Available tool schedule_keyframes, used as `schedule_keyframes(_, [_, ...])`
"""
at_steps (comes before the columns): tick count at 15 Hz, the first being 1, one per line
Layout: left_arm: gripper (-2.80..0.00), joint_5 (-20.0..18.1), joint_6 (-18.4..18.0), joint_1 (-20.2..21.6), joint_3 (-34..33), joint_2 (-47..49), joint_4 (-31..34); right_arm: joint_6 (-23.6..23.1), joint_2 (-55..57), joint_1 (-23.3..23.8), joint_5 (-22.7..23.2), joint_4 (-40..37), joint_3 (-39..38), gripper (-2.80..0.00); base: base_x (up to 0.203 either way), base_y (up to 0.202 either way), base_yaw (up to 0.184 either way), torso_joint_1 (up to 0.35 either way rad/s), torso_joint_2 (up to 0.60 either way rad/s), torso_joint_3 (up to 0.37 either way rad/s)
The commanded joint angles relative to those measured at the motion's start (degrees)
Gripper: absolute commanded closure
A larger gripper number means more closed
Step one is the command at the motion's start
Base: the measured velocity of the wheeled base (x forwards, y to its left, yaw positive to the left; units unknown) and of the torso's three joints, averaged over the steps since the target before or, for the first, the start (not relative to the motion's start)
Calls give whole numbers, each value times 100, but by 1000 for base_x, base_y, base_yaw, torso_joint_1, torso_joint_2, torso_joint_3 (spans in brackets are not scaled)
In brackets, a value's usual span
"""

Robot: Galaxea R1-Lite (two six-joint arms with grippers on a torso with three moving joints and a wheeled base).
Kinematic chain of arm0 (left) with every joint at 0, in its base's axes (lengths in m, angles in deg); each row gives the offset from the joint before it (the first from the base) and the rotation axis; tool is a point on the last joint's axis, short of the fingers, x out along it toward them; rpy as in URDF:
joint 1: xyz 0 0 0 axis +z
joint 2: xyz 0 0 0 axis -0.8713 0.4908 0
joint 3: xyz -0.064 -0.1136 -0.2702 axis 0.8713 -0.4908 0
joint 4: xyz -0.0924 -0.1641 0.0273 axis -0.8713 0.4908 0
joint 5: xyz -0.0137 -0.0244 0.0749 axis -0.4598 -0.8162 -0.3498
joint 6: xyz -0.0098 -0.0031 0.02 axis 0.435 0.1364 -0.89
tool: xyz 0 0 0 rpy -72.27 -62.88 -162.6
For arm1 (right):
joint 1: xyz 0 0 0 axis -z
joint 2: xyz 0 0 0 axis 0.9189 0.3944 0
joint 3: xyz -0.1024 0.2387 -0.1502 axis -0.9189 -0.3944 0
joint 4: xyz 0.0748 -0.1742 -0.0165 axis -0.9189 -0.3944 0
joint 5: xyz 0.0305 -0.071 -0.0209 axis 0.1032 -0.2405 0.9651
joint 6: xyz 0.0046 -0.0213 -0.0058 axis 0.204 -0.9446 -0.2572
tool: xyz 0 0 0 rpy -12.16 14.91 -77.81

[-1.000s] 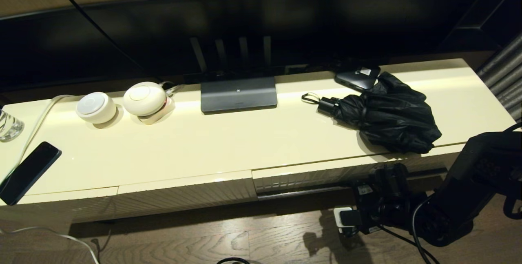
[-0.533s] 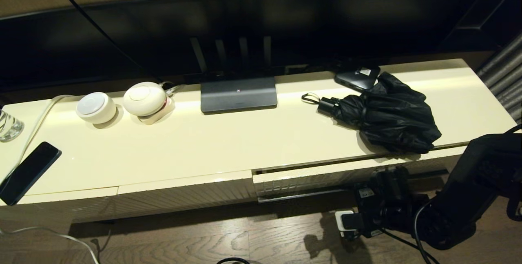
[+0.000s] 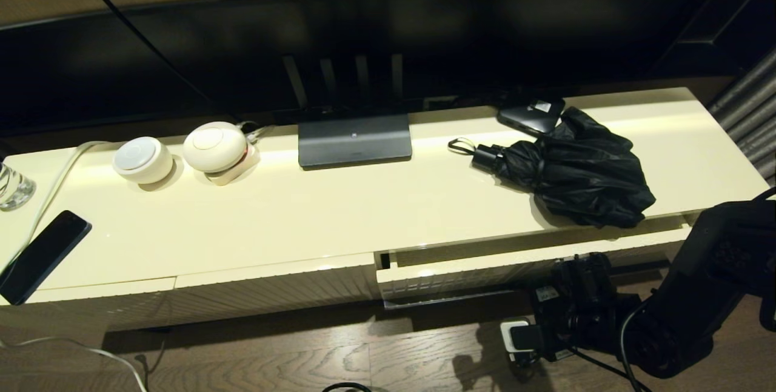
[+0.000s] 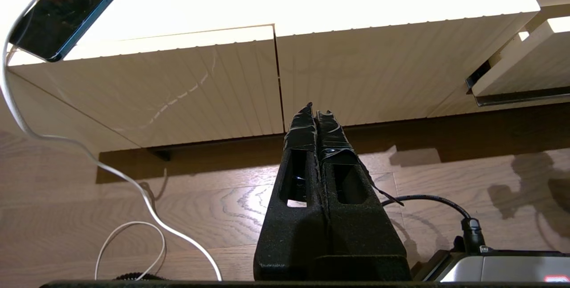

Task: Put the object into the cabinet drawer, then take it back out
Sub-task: Open the drawer

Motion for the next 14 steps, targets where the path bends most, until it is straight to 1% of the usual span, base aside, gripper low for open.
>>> schedule_keyframes(1, [0, 1, 4, 2, -18, 7, -1, -53, -62, -16, -10, 24, -9, 0, 0, 0, 0, 0, 0, 0])
schedule_keyframes(5, [0, 1, 4, 2, -18, 7, -1, -56, -129, -34, -46, 86, 15, 0, 0, 0, 0, 0, 0, 0])
schedule_keyframes(7, [0, 1, 4, 2, -18, 7, -1, -111, -406, -41, -53, 46, -1, 0, 0, 0, 0, 0, 0, 0])
schedule_keyframes(10, [0, 1, 4, 2, -18, 7, -1, -236, -546, -42, -72, 96, -18, 0, 0, 0, 0, 0, 0, 0])
schedule_keyframes(14, [0, 1, 4, 2, -18, 7, 7, -274, -582, -42, -72, 99, -97, 0, 0, 0, 0, 0, 0, 0])
